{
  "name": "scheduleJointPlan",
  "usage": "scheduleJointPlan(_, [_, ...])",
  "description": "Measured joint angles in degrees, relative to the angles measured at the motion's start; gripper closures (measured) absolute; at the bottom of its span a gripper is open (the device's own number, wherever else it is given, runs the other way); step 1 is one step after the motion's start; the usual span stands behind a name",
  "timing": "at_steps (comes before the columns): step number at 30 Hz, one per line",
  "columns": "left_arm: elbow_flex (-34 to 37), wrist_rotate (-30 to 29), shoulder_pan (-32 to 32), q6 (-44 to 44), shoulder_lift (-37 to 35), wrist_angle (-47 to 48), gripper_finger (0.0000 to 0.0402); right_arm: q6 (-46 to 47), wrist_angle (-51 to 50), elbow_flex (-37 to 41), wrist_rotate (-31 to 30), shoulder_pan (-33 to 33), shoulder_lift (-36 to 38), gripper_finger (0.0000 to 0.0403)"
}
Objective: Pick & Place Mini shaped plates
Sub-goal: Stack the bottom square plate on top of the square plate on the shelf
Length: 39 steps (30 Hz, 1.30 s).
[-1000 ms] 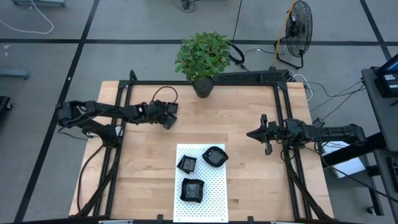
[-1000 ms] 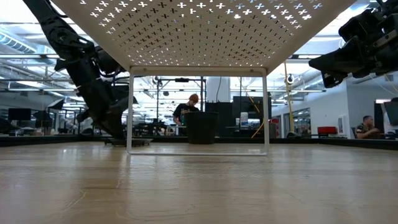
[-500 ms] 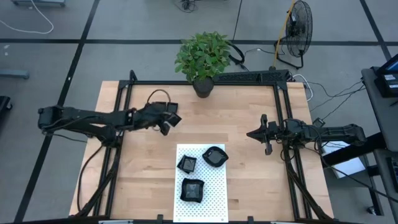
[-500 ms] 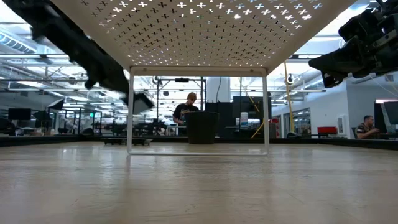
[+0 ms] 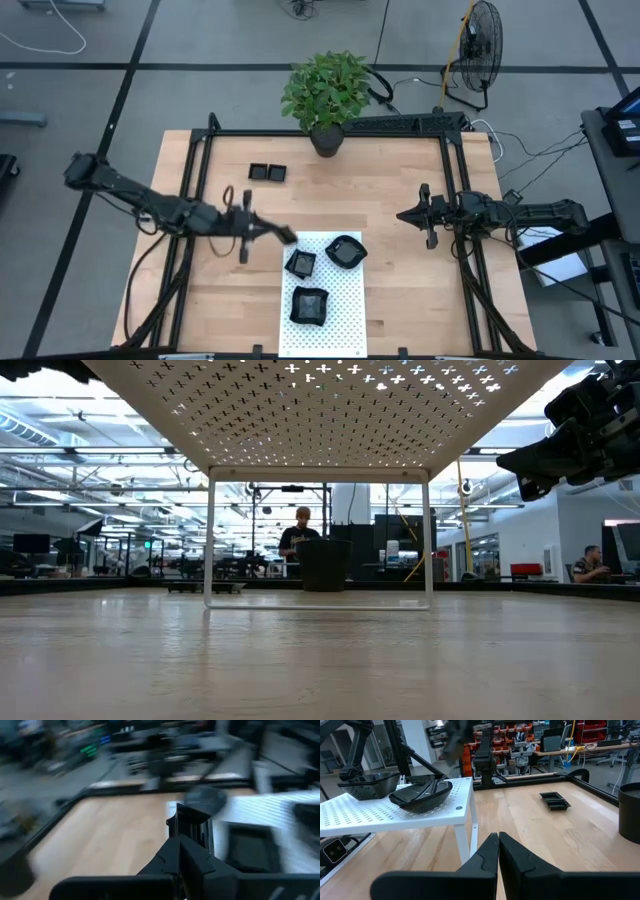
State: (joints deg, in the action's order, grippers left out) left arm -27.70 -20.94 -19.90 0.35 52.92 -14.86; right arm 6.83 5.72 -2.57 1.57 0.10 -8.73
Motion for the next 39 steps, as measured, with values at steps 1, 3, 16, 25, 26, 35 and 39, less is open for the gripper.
scheduleJointPlan(1, [0.0, 0.74, -1.38, 1.85, 0.31, -0.83, 0.0399, 0.0, 0.0, 0.0, 0.01, -0.01, 0.0, 0.0403])
scheduleJointPlan(3, [0.0, 1.34, -3.43, 4.76, 0.85, -2.71, 0.0399, -0.01, 0.0, 0.0, 0.01, -0.02, -0.02, 0.0403])
scheduleJointPlan(16, [0.0, 8.63, -4.23, 11.56, 6.3, -11.82, 0.0399, -0.01, 0.0, 0.0, -0.01, -0.02, 0.0, 0.0403])
scheduleJointPlan(25, [-3.62, 14.82, -0.53, 10.48, 11.41, -12.95, 0.04, 0.0, 0.0, 0.0, -0.01, -0.02, -0.02, 0.0403])
scheduleJointPlan(26, [-4.23, 15.2, -0.42, 10.48, 12.18, -11.95, 0.04, 0.0, 0.0, 0.0, 0.0, -0.02, 0.0, 0.0403])
scheduleJointPlan(35, [-9.48, 15.57, -0.35, 11.13, 17.07, -7.12, 0.04, -0.01, 0.0, 0.0, 0.01, -0.01, 0.0, 0.0403])
scheduleJointPlan(39, [-9.68, 15.5, -0.35, 10.68, 17.23, -6.42, 0.0398, -0.01, 0.0, 0.0, 0.01, -0.01, 0.0, 0.0403])
